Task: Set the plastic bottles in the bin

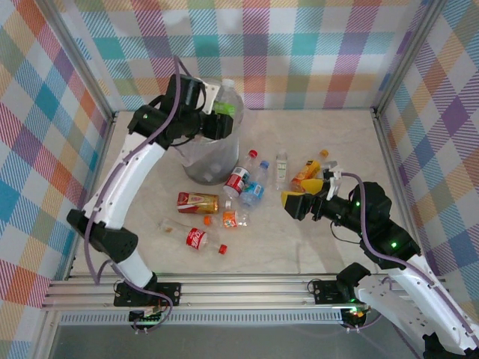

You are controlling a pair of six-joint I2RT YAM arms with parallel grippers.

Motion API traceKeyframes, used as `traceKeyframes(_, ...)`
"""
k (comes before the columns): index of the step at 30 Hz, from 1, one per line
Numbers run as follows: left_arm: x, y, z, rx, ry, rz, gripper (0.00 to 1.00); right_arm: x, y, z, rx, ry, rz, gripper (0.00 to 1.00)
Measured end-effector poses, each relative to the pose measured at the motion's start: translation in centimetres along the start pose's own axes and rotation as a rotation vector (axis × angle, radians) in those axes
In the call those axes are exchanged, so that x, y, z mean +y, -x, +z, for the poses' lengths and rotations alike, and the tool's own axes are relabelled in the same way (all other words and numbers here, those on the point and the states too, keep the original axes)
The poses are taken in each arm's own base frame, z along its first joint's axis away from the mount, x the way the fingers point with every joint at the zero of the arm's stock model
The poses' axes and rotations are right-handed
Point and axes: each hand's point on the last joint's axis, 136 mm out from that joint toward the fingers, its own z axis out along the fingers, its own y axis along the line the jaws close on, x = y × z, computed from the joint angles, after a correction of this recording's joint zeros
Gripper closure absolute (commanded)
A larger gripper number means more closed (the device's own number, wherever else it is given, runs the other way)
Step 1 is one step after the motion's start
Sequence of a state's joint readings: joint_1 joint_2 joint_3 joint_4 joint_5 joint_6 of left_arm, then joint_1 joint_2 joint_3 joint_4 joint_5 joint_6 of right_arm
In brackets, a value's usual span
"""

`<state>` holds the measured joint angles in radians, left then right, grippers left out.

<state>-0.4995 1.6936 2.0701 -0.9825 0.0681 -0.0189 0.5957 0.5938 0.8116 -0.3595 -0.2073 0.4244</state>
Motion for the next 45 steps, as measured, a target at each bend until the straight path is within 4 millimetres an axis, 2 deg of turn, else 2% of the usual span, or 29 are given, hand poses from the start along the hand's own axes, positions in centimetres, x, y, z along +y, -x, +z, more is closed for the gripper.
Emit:
traceKeyframes(7,5.8,0.1,2.9,0.070,0.177,0.064,0.44,-0.2,-0.3,0.1,0.015,-0.007,0.005,0.00)
traceKeyframes(13,10.7,-0.9,4.3,0.127,0.265,0.050,0.44,-0.4,-0.7,0.2,0.030,-0.014,0.010,0.00)
traceKeyframes(17,12.7,-1.6,5.2,0.161,0.292,0.029,0.44,-0.4,-0.7,0.2,0.033,-0.012,0.011,0.00)
traceKeyframes(29,16.0,-5.9,9.7,0.332,0.384,0.014,0.42,-0.5,-1.0,0.1,0.044,-0.017,0.015,0.00)
traceKeyframes(38,17.3,-6.9,9.7,0.374,0.461,-0.003,0.41,-0.5,-1.1,0.1,0.046,-0.018,0.016,0.00)
traceKeyframes(45,17.5,-7.5,9.9,0.399,0.474,-0.028,0.28,-0.5,-1.1,0.1,0.047,-0.019,0.016,0.00)
